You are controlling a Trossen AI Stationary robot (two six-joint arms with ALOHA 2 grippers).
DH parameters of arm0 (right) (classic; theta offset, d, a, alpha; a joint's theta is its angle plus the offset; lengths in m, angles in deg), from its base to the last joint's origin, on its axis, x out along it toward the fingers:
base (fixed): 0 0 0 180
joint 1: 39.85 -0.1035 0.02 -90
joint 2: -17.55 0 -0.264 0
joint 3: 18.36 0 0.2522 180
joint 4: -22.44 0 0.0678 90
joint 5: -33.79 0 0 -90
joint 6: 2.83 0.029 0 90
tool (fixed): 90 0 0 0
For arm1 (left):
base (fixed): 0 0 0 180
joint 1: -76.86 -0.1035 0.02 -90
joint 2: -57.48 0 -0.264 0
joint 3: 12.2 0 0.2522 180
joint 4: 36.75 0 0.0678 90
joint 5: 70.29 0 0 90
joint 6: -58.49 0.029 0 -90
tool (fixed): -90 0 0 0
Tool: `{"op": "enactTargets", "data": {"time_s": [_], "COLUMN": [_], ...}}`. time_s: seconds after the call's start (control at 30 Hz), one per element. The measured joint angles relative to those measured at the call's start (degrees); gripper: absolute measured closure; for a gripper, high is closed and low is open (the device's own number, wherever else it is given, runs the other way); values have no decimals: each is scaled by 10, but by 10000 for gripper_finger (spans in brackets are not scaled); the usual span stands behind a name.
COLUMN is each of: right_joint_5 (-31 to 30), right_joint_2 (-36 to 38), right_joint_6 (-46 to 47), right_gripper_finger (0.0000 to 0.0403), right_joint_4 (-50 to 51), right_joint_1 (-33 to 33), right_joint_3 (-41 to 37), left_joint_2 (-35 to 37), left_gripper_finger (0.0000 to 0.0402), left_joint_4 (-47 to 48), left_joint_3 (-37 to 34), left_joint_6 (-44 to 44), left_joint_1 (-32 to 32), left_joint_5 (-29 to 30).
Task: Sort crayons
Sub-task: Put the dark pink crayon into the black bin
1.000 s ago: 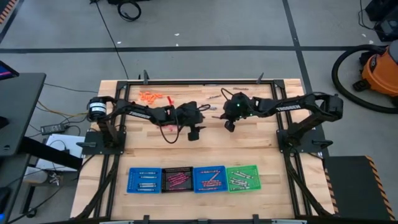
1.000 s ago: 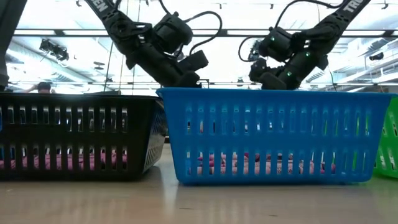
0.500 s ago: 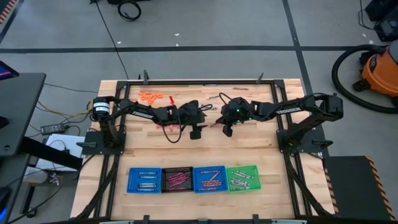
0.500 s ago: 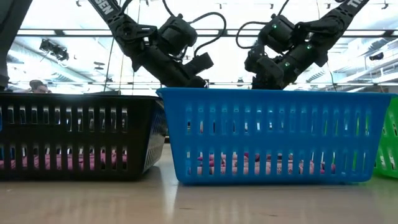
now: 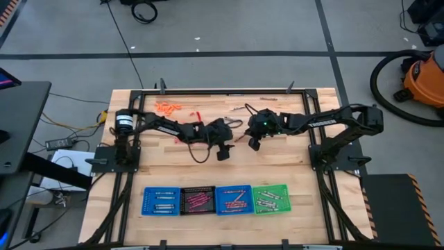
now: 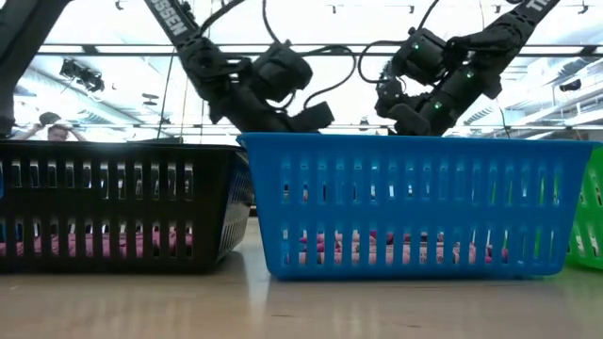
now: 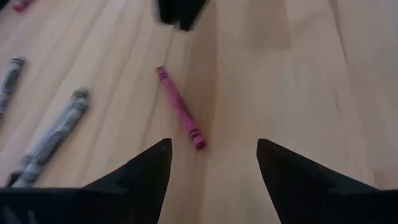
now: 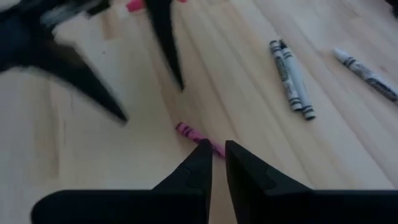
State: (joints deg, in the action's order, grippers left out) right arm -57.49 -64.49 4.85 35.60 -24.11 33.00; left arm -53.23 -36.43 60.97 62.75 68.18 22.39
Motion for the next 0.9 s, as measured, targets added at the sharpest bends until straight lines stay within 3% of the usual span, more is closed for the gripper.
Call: {"op": "enactTargets", "data": {"time_s": [0.33,0.67,0.9], "right_joint_5": [-3,-30,-38], "right_joint_2": [23,69,103], "right_joint_6": [12,13,15], "right_gripper_finger": [351,351,351], "right_joint_4": [36,60,86], "right_joint_1": [-23,-38,-38], "right_joint_3": [0,0,0], "left_joint_2": [-91,-137,-138], "left_gripper_finger": [187,213,293], "left_joint_4": [79,115,135], "left_joint_3": [132,172,173], "left_joint_6": [-6,-6,-8], "left_joint_1": [-1,-12,-15], "left_joint_5": [63,65,40]}}
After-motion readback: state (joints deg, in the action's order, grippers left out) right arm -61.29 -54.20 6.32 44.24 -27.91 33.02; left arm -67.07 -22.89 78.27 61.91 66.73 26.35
